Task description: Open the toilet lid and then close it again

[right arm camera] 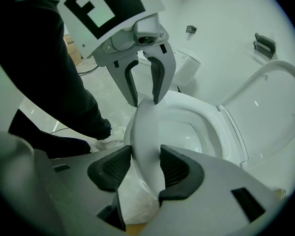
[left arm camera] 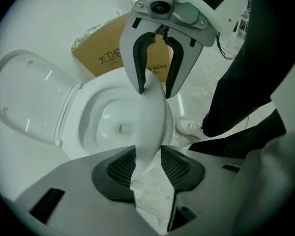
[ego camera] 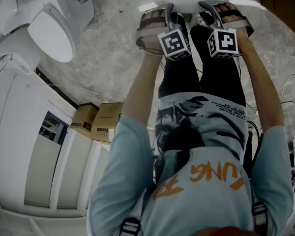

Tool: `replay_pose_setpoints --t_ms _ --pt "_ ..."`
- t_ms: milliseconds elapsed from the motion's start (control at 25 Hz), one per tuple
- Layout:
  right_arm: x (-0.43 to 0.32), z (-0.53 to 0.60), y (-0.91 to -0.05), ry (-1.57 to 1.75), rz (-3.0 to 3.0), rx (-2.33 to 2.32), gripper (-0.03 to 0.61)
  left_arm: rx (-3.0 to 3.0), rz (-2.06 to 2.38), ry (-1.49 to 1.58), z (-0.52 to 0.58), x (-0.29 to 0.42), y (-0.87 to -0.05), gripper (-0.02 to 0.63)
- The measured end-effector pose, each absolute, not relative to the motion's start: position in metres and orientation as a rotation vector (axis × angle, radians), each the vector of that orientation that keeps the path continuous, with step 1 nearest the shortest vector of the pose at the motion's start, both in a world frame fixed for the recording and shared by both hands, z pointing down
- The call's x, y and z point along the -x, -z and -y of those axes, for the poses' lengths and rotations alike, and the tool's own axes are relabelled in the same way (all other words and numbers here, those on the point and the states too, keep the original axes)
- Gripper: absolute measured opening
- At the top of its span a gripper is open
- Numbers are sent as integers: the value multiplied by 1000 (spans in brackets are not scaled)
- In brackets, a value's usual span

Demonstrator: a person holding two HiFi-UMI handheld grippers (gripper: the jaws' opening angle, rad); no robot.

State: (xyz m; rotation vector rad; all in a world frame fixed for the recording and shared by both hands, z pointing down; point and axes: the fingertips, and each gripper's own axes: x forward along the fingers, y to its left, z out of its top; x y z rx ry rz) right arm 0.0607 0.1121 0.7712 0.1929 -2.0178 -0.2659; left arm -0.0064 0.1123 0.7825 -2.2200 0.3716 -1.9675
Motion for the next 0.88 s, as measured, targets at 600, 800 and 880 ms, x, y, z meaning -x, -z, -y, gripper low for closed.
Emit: replay_pose_setpoints --t_ms 600,800,880 --pt "-62 -112 -825 191 1972 -168 204 2263 -356 1980 -114 5 -833 173" --pt "-61 -115 -817 80 1968 -205 174 2370 -416 2039 -117 8 -829 172" --pt "-63 -114 -805 38 1980 -245 131 2371 -497 2035 -107 9 -814 116"
